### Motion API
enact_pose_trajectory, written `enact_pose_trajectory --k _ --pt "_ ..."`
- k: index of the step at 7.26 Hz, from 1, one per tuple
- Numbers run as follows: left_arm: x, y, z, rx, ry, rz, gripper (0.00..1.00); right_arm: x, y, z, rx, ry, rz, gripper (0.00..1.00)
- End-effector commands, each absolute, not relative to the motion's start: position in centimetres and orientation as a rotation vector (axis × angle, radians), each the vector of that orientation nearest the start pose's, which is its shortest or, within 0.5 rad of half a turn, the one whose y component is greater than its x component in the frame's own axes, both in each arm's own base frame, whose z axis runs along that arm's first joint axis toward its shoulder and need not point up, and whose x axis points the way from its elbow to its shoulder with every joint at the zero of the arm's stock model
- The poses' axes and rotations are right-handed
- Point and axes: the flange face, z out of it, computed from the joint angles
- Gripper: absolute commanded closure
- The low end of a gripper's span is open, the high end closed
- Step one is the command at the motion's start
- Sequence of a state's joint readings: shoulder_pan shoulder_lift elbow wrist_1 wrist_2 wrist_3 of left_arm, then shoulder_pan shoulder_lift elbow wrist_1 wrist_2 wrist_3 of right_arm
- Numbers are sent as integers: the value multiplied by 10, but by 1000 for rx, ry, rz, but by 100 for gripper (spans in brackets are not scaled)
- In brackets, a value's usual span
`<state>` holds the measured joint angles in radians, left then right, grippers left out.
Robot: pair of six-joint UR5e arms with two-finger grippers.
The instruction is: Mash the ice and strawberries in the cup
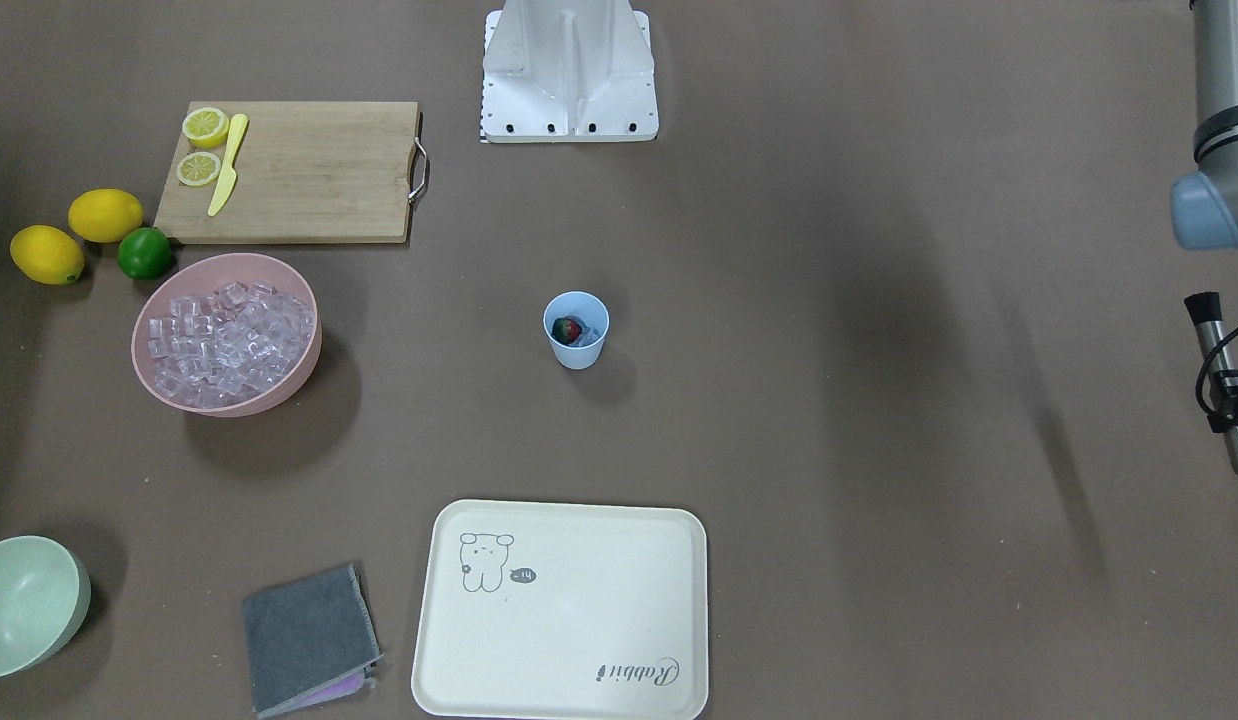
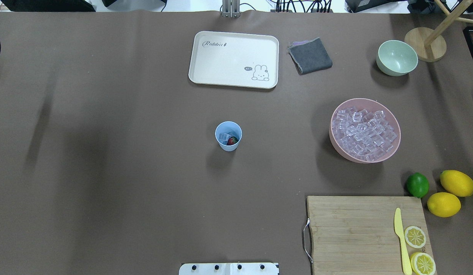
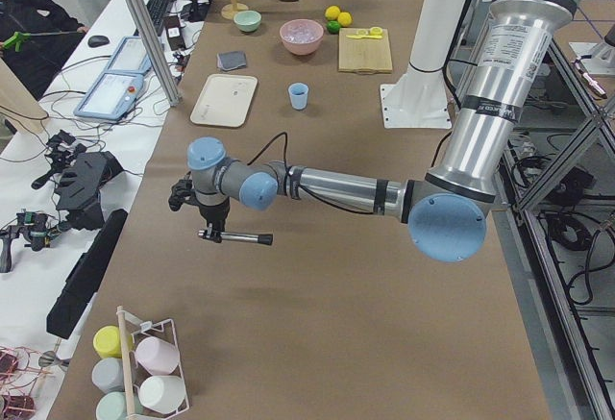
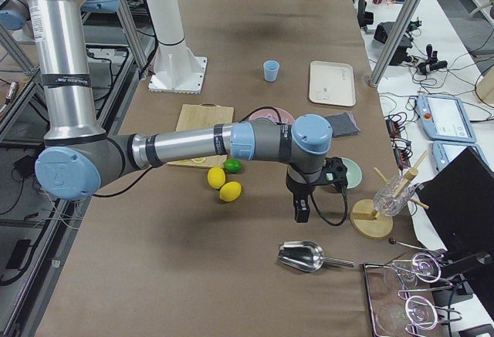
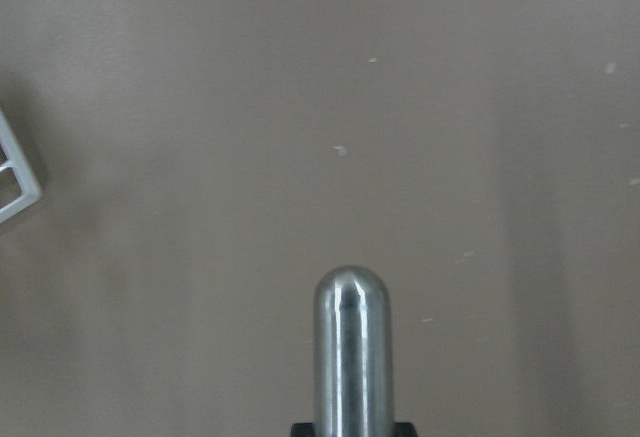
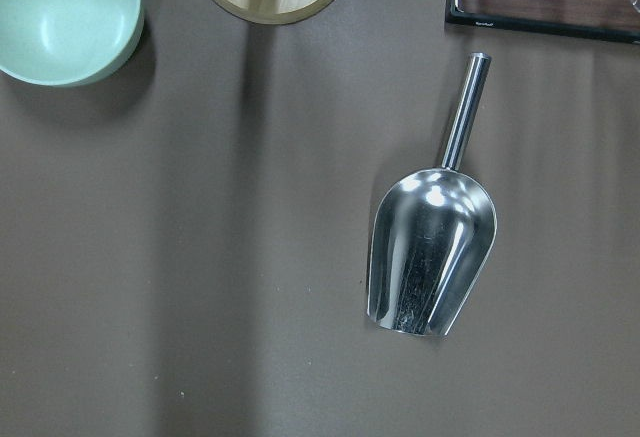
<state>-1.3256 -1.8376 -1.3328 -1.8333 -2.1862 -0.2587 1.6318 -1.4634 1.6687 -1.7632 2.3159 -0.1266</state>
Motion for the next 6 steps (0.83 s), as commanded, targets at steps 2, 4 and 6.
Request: enact_pose_trajectory --k 2,4,6 --pt "59 -580 691 -11 702 52 100 94 -530 571 89 -742 -73 0" --pt "53 -544 717 23 715 30 100 94 -533 567 94 -742 -76 0" --pt "53 -519 731 89 745 -54 100 93 -533 562 104 -743 -80 0"
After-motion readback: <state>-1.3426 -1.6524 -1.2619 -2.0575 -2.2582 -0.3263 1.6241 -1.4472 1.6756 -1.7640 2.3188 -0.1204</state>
